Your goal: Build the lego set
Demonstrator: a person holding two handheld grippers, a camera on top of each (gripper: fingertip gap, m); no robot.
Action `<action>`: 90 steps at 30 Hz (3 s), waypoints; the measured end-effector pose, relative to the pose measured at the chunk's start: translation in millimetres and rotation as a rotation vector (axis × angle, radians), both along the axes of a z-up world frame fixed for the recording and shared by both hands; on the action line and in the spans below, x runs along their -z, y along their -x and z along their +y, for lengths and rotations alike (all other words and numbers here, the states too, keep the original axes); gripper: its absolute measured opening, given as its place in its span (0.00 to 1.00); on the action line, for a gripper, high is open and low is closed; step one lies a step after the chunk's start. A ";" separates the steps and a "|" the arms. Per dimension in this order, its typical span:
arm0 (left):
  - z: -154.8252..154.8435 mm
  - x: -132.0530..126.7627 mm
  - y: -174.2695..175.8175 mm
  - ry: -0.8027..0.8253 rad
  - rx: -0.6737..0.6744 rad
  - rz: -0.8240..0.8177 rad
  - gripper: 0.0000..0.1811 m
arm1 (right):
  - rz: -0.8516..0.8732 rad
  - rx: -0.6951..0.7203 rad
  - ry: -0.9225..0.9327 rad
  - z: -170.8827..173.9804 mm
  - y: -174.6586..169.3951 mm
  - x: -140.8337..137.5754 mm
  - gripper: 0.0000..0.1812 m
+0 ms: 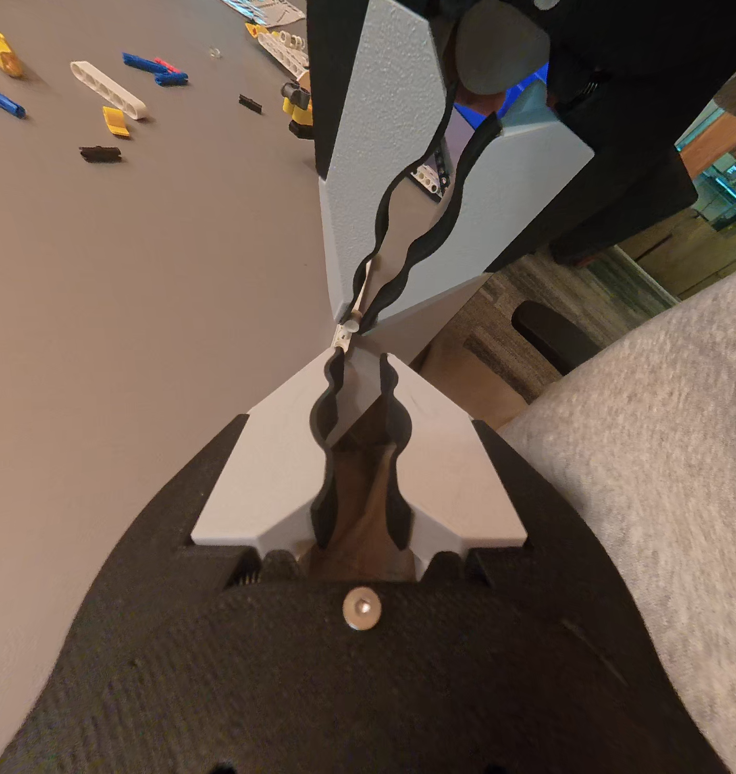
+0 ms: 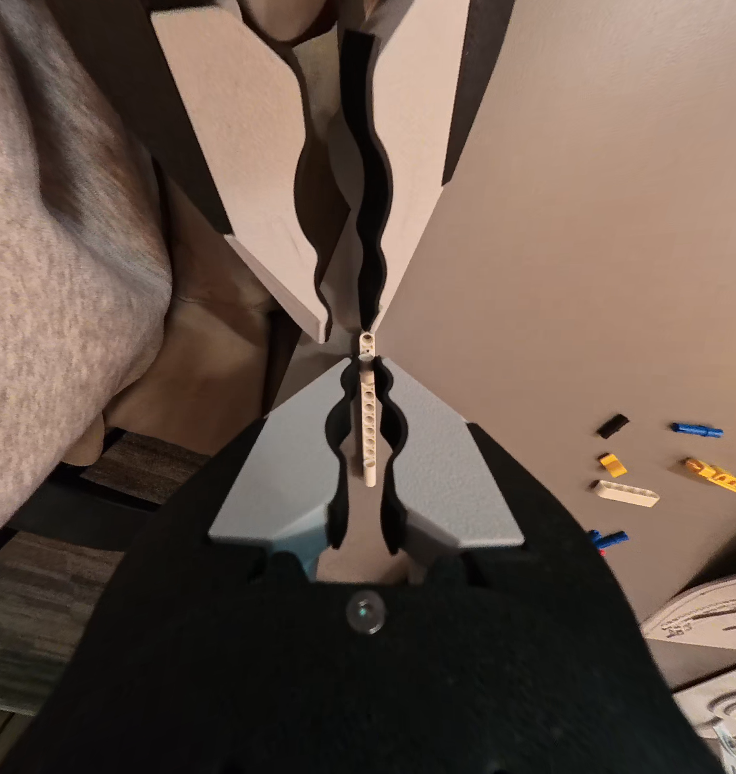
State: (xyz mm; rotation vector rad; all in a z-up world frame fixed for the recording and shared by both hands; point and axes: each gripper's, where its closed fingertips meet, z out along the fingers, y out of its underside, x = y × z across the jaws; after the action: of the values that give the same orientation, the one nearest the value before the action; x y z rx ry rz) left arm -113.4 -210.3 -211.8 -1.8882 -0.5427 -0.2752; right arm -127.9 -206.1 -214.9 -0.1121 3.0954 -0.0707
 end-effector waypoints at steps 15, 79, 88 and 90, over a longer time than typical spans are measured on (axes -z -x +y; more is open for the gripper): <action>0.2 1.2 0.2 0.008 -0.002 0.000 0.08 | -0.047 0.040 0.017 -0.4 0.5 0.1 0.03; 4.2 -2.1 13.0 0.197 -0.024 0.149 0.17 | 0.116 0.154 0.557 0.0 4.5 0.0 0.05; 8.6 3.0 15.1 0.222 0.054 0.262 0.09 | 0.052 0.173 0.611 0.0 1.7 2.0 0.03; 9.8 2.2 15.4 0.208 0.062 0.266 0.07 | 0.052 0.183 0.593 4.2 1.2 7.2 0.05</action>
State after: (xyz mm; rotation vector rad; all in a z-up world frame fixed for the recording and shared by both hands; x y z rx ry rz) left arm -128.9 -200.5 -214.0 -2.1051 -0.3432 -0.0053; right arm -129.1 -201.9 -222.1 0.1541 3.0114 -0.9984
